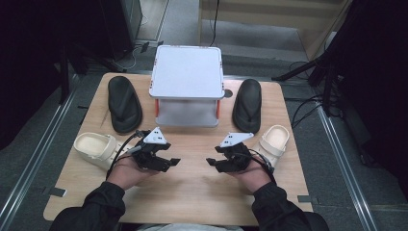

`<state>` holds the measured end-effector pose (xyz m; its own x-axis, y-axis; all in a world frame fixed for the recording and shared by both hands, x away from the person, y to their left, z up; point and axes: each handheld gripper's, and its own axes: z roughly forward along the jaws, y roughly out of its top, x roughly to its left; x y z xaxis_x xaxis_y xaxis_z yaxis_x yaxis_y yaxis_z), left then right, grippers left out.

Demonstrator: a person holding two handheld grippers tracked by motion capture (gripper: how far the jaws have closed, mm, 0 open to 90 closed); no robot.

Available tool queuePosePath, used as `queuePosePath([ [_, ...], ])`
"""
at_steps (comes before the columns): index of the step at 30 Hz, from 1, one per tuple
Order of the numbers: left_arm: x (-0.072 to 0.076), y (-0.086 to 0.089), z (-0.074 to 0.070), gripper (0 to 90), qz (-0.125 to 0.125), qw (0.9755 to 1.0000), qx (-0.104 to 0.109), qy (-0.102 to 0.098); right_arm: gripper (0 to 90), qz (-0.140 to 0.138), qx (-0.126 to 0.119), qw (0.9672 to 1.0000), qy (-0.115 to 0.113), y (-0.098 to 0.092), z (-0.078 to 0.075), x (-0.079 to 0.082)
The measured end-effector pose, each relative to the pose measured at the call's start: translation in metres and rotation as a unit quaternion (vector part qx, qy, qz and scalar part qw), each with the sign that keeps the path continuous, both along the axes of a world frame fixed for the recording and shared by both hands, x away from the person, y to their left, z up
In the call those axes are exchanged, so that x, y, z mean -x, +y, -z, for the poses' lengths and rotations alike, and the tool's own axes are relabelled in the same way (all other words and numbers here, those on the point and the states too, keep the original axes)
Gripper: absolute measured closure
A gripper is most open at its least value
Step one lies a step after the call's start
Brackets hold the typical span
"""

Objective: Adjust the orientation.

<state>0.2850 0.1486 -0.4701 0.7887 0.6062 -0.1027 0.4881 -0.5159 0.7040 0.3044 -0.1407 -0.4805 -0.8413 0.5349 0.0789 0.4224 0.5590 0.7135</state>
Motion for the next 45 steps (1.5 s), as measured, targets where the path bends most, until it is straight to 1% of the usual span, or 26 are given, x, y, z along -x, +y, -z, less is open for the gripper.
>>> queuePosePath([
  [2, -0.001, 0.002, -0.001, 40.9, 0.003, 0.9997, 0.019, 0.012, 47.2, 0.001, -0.007, 1.0, -0.003, 0.001, -0.002, 0.0],
  [5, -0.003, 0.003, -0.001, 45.4, 0.01, 0.9997, 0.014, 0.016, 47.8, -0.001, 0.005, 0.9999, -0.016, 0.002, -0.002, 0.003],
  [7, -0.004, 0.002, 0.001, 45.4, 0.012, 0.9995, 0.015, 0.025, 50.2, -0.003, 0.011, 0.9999, -0.008, 0.002, 0.0, 0.004],
  [8, -0.006, 0.001, 0.002, 45.2, 0.017, 0.9992, 0.011, 0.035, 51.7, -0.005, 0.013, 0.9999, -0.002, 0.002, 0.0, 0.004],
  [9, -0.007, 0.001, 0.003, 44.1, 0.024, 0.9986, 0.012, 0.045, 52.8, -0.009, 0.015, 0.9998, 0.009, 0.002, 0.001, 0.002],
  [11, -0.009, 0.0, 0.004, 48.5, 0.023, 0.9974, 0.01, 0.067, 53.3, -0.011, 0.014, 0.9997, 0.016, 0.003, 0.001, 0.001],
  [12, -0.01, -0.001, 0.005, 49.1, 0.024, 0.9968, 0.007, 0.075, 52.5, -0.013, 0.015, 0.9997, 0.013, 0.003, 0.002, 0.001],
  [13, -0.009, -0.001, 0.005, 49.1, 0.024, 0.997, 0.003, 0.073, 52.5, -0.015, 0.018, 0.9997, 0.004, 0.004, 0.002, 0.001],
  [15, -0.009, 0.001, 0.003, 50.8, 0.025, 0.9975, -0.001, 0.066, 54.2, -0.016, 0.019, 0.9997, -0.004, 0.004, 0.003, 0.002],
  [16, -0.009, 0.002, 0.002, 50.8, 0.028, 0.9976, 0.002, 0.063, 56.9, -0.011, 0.017, 0.9998, 0.002, 0.004, 0.003, 0.002],
  [17, -0.009, 0.003, 0.002, 50.7, 0.027, 0.9978, 0.003, 0.06, 58.7, -0.008, 0.011, 0.9998, 0.014, 0.004, 0.002, 0.002],
  [18, -0.008, 0.005, 0.001, 50.0, 0.026, 0.9979, 0.006, 0.058, 59.2, -0.007, 0.008, 0.9998, 0.017, 0.004, 0.002, 0.002],
  [19, -0.009, 0.006, 0.0, 48.5, 0.026, 0.9975, 0.01, 0.065, 59.7, -0.008, 0.003, 0.9998, 0.02, 0.003, 0.001, 0.003],
  [21, -0.009, 0.008, -0.002, 45.6, 0.029, 0.9965, 0.015, 0.077, 59.7, -0.011, 0.008, 0.9999, 0.01, 0.004, 0.0, 0.005],
  [22, -0.009, 0.007, -0.002, 45.7, 0.026, 0.9968, 0.015, 0.075, 60.3, -0.006, 0.01, 0.9999, 0.011, 0.004, -0.001, 0.004],
  [23, -0.009, 0.007, -0.003, 45.5, 0.025, 0.9972, 0.005, 0.07, 60.2, -0.006, 0.007, 0.9997, 0.021, 0.003, -0.002, 0.003],
  [24, -0.01, 0.007, -0.003, 45.6, 0.026, 0.9973, -0.001, 0.069, 59.8, -0.005, 0.002, 0.9997, 0.024, 0.003, -0.002, 0.002],
  [25, -0.01, 0.008, -0.004, 45.6, 0.025, 0.9974, -0.006, 0.068, 59.6, -0.006, 0.0, 0.9998, 0.021, 0.003, -0.003, 0.002],
  [28, -0.009, 0.015, -0.008, 46.0, 0.019, 0.9977, 0.005, 0.065, 56.3, -0.012, -0.001, 0.9998, 0.016, 0.003, -0.006, 0.004],
  [31, -0.008, 0.02, -0.013, 46.1, 0.015, 0.9984, 0.007, 0.055, 53.6, -0.018, 0.002, 0.9998, 0.005, 0.002, -0.01, 0.01],
  [34, -0.007, 0.026, -0.016, 46.2, 0.002, 0.9983, 0.011, 0.057, 52.3, -0.022, 0.004, 0.9998, 0.002, 0.0, -0.012, 0.012],
  [35, -0.007, 0.026, -0.016, 46.3, 0.002, 0.9983, 0.011, 0.057, 52.3, -0.021, 0.004, 0.9998, 0.0, -0.001, -0.013, 0.012],
  [36, -0.006, 0.029, -0.018, 47.1, -0.009, 0.9977, 0.011, 0.066, 52.5, -0.022, 0.003, 0.9998, 0.001, -0.002, -0.014, 0.013],
  [38, -0.005, 0.031, -0.019, 47.5, -0.013, 0.9977, 0.007, 0.065, 52.4, -0.023, -0.002, 0.9997, -0.001, -0.004, -0.015, 0.012],
  [42, -0.003, 0.038, -0.024, 46.6, -0.019, 0.9977, 0.011, 0.065, 51.6, -0.023, -0.003, 0.9997, 0.0, -0.004, -0.015, 0.012],
  [45, -0.002, 0.043, -0.026, 46.4, -0.024, 0.9976, 0.011, 0.063, 50.9, -0.028, 0.005, 0.9996, 0.003, -0.001, -0.012, 0.01],
])
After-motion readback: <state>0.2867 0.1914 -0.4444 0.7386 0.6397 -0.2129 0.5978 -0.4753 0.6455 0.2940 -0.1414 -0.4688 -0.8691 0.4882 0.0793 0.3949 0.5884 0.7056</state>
